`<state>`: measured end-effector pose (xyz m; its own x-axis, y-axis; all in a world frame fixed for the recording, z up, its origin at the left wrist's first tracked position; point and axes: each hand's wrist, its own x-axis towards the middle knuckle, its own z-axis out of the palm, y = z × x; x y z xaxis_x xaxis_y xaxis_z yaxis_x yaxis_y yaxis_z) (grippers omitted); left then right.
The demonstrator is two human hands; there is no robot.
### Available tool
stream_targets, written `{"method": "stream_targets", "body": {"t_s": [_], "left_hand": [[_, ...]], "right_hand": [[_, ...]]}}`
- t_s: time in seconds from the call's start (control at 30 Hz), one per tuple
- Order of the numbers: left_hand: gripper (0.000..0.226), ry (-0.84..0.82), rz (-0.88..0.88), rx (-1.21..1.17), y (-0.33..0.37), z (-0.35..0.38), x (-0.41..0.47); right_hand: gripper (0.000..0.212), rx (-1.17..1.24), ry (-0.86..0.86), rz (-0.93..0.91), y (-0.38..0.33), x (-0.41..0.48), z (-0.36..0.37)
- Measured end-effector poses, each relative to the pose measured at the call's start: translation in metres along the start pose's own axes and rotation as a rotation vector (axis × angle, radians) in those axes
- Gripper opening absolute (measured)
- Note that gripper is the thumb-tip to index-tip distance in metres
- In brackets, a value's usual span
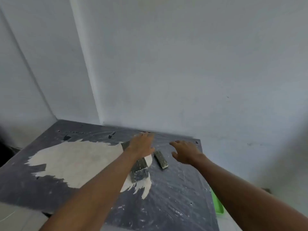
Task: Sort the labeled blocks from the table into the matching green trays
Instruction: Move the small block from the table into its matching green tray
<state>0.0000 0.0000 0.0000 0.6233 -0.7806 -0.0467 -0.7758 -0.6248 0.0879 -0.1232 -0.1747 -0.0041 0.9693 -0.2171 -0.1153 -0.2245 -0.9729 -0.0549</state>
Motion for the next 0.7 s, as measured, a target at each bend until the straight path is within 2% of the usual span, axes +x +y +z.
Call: {"method": "stream_targets", "body": {"t_s": [0.4,0.53,0.63,0.7], "left_hand": [[0.053,-0.259,-0.067,-0.07,-0.092,0.13,0.081],[0.042,-0.108,-0.098,0.009,-0.094,0.157,0.091],[0.032,0.005,-0.023,0.059,-0.088,0.16,0.106],[0.03,0.015,0.045,0.029,-0.079,0.163,0.118]], "right_hand": [[0.035,0.115,-0.286,0.154,-0.016,0.104,0.128],[0.042,0.142,-0.325,0.21,-0.013,0.118,0.166],[0.05,0.186,-0.347,0.274,-0.01,0.123,0.189],[0.053,0.237,-0.33,0.304,-0.01,0.126,0.2]]}}
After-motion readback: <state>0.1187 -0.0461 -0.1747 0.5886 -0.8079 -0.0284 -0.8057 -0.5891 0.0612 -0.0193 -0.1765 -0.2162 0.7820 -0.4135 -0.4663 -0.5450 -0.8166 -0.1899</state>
